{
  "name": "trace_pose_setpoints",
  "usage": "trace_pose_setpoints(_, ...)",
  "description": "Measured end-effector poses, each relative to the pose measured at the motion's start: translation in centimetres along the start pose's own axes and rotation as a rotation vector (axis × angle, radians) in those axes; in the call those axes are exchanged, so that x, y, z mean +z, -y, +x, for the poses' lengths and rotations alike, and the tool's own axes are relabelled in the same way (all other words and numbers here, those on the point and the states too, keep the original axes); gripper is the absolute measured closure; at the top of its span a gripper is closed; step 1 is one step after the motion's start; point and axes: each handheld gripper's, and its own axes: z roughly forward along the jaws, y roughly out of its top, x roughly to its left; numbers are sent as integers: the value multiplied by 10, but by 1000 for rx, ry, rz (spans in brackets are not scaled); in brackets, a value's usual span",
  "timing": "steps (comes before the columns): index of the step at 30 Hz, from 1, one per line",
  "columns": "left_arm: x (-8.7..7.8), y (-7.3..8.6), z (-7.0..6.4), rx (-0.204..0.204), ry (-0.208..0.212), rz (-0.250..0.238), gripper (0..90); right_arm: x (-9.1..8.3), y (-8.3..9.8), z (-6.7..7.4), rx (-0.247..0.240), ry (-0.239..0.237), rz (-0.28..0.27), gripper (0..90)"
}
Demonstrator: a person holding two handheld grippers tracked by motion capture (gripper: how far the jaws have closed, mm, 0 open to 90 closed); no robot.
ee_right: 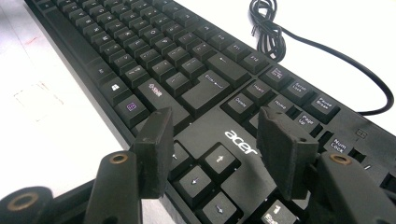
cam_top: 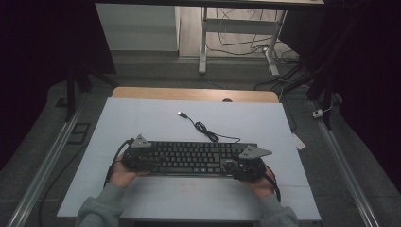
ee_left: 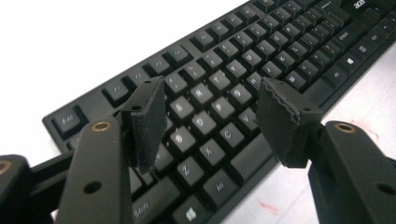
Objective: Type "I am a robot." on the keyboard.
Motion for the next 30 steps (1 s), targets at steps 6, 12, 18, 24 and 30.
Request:
trace_pose_setpoints(6,-5,12,-2,-27,-18,-9,416,1,-1,0,2,-4,-10,464)
trace_pose_setpoints(12,-3,16,-2,-25,-20,4,409,3,-7,1,13,-12,-34,470)
trace_pose_setpoints(18,0,17,-2,-9,-13,18,399,15,-22,5,10,-38,-55,521)
trace_pose_setpoints(24,2,17,-3,-1,-15,22,392,29,-36,10,5,-61,-45,719)
trace_pose_setpoints(30,3,17,-4,8,-16,29,388,39,-47,16,-13,-87,-16,894)
